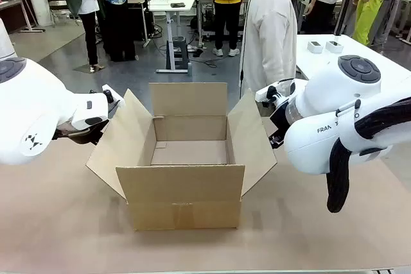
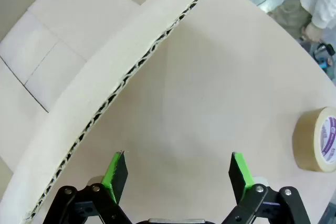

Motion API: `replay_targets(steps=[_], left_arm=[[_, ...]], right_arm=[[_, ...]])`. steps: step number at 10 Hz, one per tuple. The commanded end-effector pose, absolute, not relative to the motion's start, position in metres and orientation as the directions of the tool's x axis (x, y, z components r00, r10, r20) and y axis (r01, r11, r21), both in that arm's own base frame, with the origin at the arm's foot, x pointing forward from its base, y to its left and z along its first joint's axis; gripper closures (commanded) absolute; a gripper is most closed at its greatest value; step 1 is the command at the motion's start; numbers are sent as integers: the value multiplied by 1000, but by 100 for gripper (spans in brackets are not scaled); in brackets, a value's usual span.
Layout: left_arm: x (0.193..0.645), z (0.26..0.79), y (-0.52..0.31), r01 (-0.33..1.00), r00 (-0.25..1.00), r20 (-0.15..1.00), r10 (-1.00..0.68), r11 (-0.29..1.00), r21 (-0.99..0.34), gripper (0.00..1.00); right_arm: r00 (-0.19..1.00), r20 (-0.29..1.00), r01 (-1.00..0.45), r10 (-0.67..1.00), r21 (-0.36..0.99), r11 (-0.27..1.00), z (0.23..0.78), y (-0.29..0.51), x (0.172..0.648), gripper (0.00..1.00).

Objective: Wrap the clocks to prevent damage.
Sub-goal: Open the side flaps of the Package Box.

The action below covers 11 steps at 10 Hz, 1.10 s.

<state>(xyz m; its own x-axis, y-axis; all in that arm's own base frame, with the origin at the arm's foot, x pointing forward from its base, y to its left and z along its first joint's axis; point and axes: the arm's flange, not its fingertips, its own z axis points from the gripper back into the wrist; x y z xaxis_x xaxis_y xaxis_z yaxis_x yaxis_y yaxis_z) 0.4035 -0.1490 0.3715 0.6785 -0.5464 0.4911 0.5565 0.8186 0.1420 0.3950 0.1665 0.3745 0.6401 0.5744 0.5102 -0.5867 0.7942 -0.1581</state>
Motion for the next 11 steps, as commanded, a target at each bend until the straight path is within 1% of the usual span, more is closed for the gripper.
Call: replay_targets(steps=[1,11], left_arm=[[403,372,-149,557,678,491,-546,819,142,0],[403,372,-149,557,678,491,-546,819,142,0]], right_arm=[[640,510,-587,574,-158,794,374,167,395,0],[640,510,-587,574,-158,794,374,167,395,0]])
